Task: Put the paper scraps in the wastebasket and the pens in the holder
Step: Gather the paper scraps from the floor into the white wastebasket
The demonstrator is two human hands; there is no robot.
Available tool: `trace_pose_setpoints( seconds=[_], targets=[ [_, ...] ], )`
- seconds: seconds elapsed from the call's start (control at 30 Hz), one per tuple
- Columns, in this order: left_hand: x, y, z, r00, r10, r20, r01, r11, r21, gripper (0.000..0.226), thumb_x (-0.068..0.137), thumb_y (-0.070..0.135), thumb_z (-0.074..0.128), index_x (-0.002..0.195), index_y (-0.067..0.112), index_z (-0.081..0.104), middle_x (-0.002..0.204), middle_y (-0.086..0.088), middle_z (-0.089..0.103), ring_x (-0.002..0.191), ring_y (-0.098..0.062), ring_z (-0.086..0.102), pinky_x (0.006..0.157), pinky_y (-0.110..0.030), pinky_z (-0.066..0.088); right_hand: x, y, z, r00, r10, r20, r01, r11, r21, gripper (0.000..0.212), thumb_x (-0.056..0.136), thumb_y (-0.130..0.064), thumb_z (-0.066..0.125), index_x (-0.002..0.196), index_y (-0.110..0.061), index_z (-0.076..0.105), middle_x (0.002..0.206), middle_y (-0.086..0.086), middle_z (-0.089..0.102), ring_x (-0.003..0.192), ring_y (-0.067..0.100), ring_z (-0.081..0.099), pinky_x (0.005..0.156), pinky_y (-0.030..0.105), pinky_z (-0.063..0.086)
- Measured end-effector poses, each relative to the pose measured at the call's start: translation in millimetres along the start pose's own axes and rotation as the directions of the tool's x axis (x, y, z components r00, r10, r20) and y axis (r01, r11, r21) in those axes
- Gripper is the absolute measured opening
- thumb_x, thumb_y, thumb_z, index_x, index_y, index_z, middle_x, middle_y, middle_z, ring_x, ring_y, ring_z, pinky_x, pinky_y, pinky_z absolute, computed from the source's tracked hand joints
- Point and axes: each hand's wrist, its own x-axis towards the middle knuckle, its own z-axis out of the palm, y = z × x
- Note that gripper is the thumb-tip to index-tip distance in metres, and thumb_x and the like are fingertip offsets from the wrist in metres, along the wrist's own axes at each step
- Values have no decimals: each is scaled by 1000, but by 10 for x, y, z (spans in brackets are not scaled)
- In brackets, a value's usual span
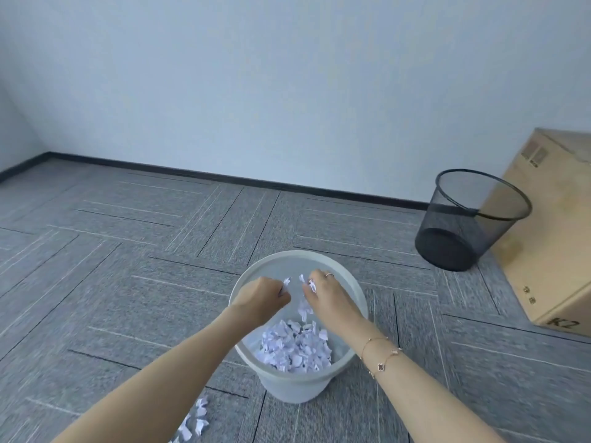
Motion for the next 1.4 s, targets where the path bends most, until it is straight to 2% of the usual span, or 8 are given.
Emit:
trace_pose_setpoints(
  seconds=[0.13, 0.27, 0.43, 0.63, 0.8, 1.03, 1.27, 1.4],
  targets=[
    [5, -16, 96, 987, 15, 160, -35, 992, 120, 35, 94, 30, 32, 102, 11, 61, 110, -15, 58, 107, -32, 53, 90, -39, 44, 0, 78, 64, 996, 12, 84, -8, 999, -46, 43, 89, -34, 53, 120, -5, 47, 123, 13, 45, 114, 30, 42, 97, 39, 38],
    [31, -46, 148, 995, 56, 84, -57, 998, 1, 27, 88, 13, 42, 105, 14, 63, 109, -13, 60, 98, -33, 58, 82, -37, 49, -32, 78, 11, 997, 13, 80, -16, 999, 35, 17, 90, -25, 54, 88, -8, 58, 88, 9, 58, 82, 24, 53, 71, 34, 43],
    [-31, -19, 148, 994, 105, 12, -105, 994, -21, 20, 92, 17, 41, 93, 10, 60, 83, -7, 64, 75, -30, 61, 57, -30, 41, -66, 20, -2, 999, 21, 37, -13, 980, -200, 37, 98, -37, 36, 72, -13, 47, 71, 11, 59, 66, 30, 55, 57, 33, 36],
    [-123, -150, 133, 975, 143, 168, -180, 957, 228, 53, 88, 15, 47, 139, 20, 33, 141, -10, 38, 127, -30, 38, 104, -43, 34, -111, -13, 32, 935, 130, 330, -153, 987, 45, 34, 97, -22, 36, 111, 3, 55, 108, 15, 56, 107, 34, 55, 84, 33, 41],
    [-231, -276, -6, 981, 172, 88, -181, 978, 103, 34, 91, 12, 40, 118, 23, 58, 120, -5, 59, 107, -25, 56, 93, -38, 46, -156, 2, 36, 930, 194, 313, -252, 955, 157, 37, 96, -23, 35, 103, 4, 59, 108, 19, 64, 100, 32, 60, 86, 38, 47],
    [-508, -571, -198, 961, 198, -192, -176, 976, 126, 35, 90, 17, 48, 124, 19, 53, 124, -6, 57, 114, -26, 51, 96, -38, 41, -143, -336, 117, 978, 6, 207, -38, 988, 151, 27, 93, -22, 46, 109, -6, 61, 113, 13, 62, 108, 24, 56, 94, 32, 43],
    [-976, -1299, -460, 981, -36, -191, 52, 996, 76, 34, 93, 20, 44, 127, 21, 49, 130, -3, 50, 82, -20, 59, 57, -25, 43, -184, -980, 484, 953, -227, 202, 206, 971, 123, 30, 93, -21, 46, 119, -9, 54, 123, 12, 55, 119, 24, 45, 99, 28, 33],
    [-1328, -1762, -446, 973, -186, -136, 196, 979, 60, 35, 94, 20, 40, 128, 20, 48, 127, -8, 52, 95, -23, 60, 67, -31, 50, -260, -1285, 750, 932, -308, 193, 279, 946, 164, 28, 93, -20, 46, 118, -10, 54, 121, 10, 53, 116, 22, 47, 99, 32, 39]
  ],
)
